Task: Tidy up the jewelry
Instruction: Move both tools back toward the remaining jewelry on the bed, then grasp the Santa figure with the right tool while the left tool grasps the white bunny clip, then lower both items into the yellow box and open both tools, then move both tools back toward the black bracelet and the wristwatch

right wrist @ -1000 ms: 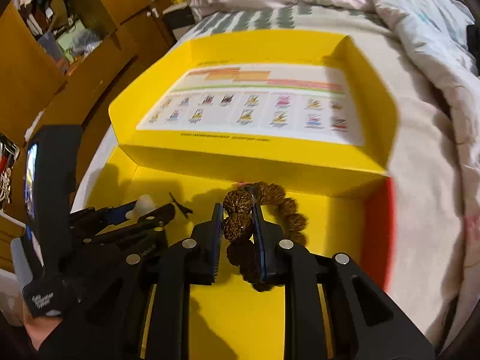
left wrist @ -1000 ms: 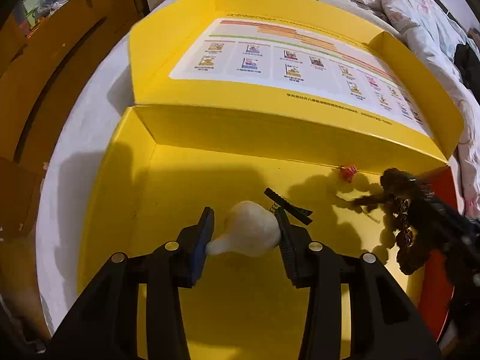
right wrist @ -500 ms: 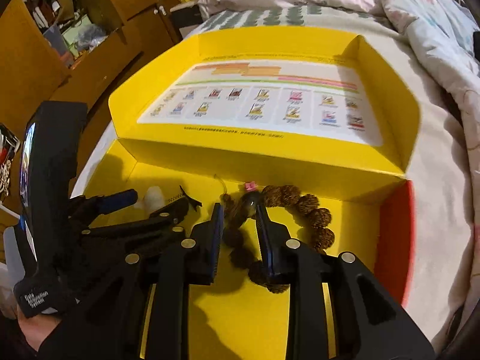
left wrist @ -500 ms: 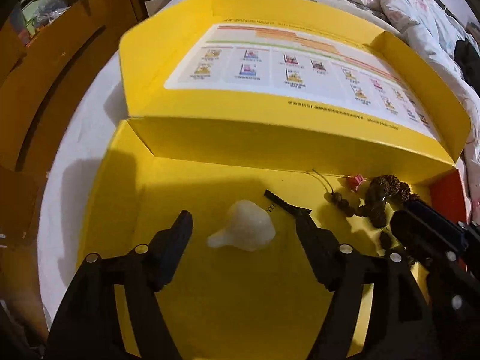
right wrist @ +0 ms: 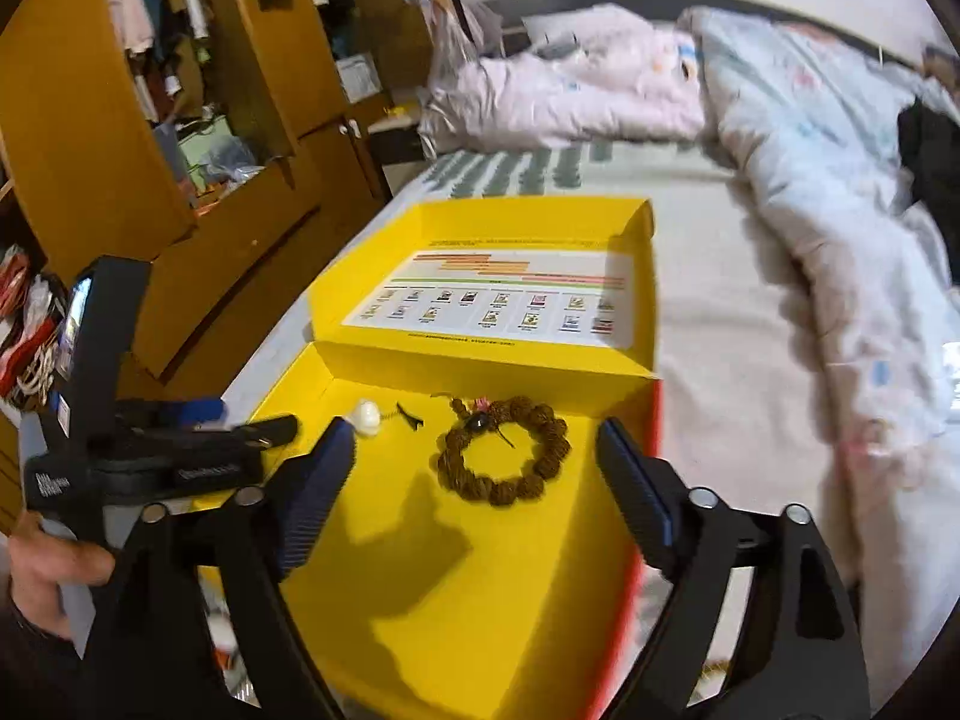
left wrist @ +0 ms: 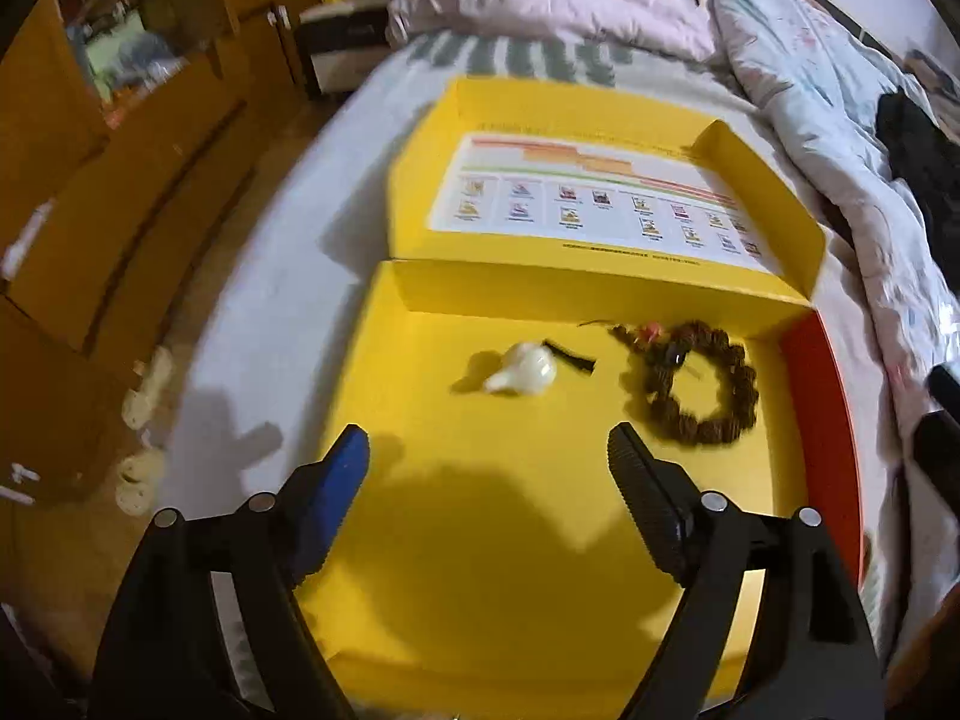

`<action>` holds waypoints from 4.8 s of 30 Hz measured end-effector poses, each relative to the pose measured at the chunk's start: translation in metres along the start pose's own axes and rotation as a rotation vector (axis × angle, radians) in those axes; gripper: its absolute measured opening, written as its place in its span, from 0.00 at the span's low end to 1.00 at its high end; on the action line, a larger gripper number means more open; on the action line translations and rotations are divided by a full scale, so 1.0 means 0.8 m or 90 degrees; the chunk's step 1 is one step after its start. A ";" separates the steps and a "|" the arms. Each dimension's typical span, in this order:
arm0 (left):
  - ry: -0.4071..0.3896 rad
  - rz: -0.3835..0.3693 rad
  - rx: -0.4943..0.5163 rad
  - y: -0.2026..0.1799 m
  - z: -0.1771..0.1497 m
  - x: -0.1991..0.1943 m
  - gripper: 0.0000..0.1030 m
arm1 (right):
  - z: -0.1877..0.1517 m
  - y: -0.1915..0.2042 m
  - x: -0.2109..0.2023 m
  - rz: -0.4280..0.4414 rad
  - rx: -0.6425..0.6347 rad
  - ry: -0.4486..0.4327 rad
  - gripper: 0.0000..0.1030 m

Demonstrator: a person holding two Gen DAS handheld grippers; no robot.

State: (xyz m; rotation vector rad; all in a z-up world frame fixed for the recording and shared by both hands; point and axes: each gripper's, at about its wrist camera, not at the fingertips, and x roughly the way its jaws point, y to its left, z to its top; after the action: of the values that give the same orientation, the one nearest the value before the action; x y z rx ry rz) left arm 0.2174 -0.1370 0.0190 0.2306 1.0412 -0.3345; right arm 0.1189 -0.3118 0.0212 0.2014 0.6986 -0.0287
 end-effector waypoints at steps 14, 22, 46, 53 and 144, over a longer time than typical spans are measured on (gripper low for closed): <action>-0.012 0.004 -0.040 0.075 -0.149 -0.061 0.84 | -0.139 0.064 -0.113 0.047 -0.044 0.069 0.94; 0.061 -0.001 -0.046 0.083 -0.183 -0.027 0.84 | -0.206 0.109 -0.095 0.044 -0.082 0.148 0.85; 0.175 -0.029 -0.025 0.052 -0.196 0.049 0.84 | -0.226 0.109 -0.009 0.024 -0.081 0.236 0.41; 0.190 -0.032 -0.024 0.049 -0.194 0.063 0.65 | -0.227 0.107 0.003 0.023 -0.076 0.247 0.21; 0.061 -0.102 -0.054 0.039 -0.022 0.037 0.67 | -0.030 0.023 0.067 0.020 -0.018 0.150 0.71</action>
State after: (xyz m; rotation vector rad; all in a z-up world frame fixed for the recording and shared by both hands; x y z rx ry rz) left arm 0.2288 -0.1072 -0.0148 0.0884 1.1686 -0.4258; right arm 0.1465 -0.2871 -0.0283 0.1901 0.9294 0.0352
